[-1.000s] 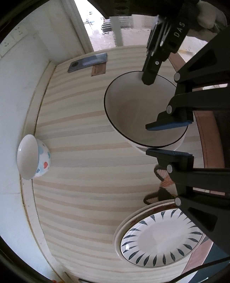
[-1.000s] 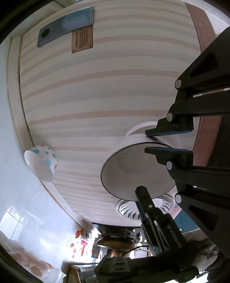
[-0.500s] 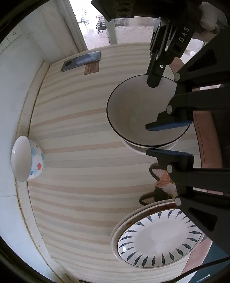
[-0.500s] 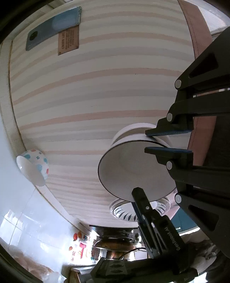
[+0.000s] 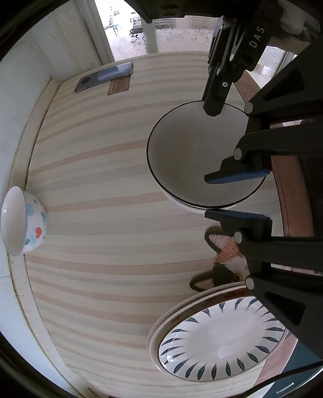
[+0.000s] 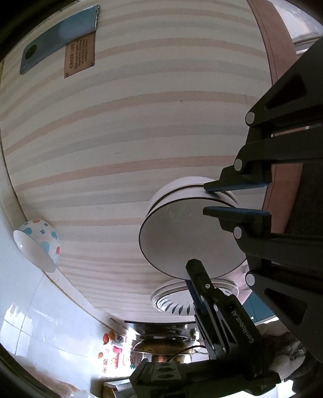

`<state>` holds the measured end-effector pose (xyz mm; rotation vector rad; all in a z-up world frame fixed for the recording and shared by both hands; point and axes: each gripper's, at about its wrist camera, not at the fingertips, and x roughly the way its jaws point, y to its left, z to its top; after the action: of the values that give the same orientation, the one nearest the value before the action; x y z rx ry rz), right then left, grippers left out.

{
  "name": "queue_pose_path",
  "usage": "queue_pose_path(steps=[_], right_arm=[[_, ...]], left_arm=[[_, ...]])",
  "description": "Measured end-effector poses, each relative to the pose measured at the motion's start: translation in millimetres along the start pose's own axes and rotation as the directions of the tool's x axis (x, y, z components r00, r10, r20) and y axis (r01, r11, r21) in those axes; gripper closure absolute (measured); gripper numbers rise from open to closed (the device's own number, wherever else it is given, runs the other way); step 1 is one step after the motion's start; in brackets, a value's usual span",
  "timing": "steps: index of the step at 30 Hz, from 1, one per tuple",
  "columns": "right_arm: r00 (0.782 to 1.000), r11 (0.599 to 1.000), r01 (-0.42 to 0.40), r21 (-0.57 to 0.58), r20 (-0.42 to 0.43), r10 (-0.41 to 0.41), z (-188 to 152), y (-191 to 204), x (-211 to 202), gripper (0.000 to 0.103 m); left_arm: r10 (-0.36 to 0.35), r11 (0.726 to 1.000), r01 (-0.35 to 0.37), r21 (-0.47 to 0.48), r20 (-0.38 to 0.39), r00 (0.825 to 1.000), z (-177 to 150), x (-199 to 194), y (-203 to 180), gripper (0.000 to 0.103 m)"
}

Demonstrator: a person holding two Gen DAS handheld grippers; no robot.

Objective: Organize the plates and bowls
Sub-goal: 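Lift the nested bowls with the right gripper toward the blue-dot bowl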

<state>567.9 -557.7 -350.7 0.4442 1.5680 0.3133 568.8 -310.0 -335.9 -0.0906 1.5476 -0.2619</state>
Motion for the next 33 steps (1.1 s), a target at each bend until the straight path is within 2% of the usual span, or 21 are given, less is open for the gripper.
queue_pose_path(steps=[8,12,15,18,19,20,22,25,27,33], right_arm=[[1.0,1.0,-0.006,0.007,-0.019,0.006,4,0,1,0.089],[0.999,0.999,-0.029,0.026,-0.028,0.03,10,-2,-10,0.089],[0.999,0.998,-0.049,0.042,0.023,0.048,26,-1,-36,0.089],[0.992,0.996,-0.082,0.033,0.097,0.078,57,5,-58,0.089],[0.988,0.996,-0.085,0.018,0.135,0.081,77,9,-62,0.084],[0.984,0.997,-0.079,0.008,0.158,0.077,91,12,-63,0.074],[0.975,0.998,-0.069,0.007,0.212,0.066,124,17,-60,0.065],[0.966,0.999,-0.033,-0.032,0.257,0.04,180,32,-38,0.065],[0.964,0.998,-0.012,-0.058,0.264,0.027,204,42,-21,0.065],[0.969,0.995,0.021,-0.097,0.248,0.004,259,61,25,0.065]], left_arm=[[-0.009,1.0,0.009,0.003,-0.003,1.0,-2,-1,-1,0.084],[-0.035,0.999,0.035,-0.009,0.027,0.999,4,-27,7,0.084],[-0.058,0.997,0.062,-0.054,0.081,0.995,27,-54,17,0.083],[-0.059,0.992,0.075,-0.104,0.153,0.986,70,-73,32,0.078],[-0.043,0.991,0.065,-0.121,0.18,0.983,88,-76,39,0.078],[-0.026,0.99,0.053,-0.134,0.199,0.98,105,-76,45,0.078],[0.008,0.985,0.029,-0.169,0.216,0.976,140,-69,60,0.078],[0.023,0.975,0.025,-0.223,0.21,0.977,182,-50,82,0.078],[0.02,0.968,0.031,-0.247,0.2,0.98,200,-38,94,0.078],[-0.018,0.951,0.067,-0.3,0.163,0.986,228,-3,113,0.078]])
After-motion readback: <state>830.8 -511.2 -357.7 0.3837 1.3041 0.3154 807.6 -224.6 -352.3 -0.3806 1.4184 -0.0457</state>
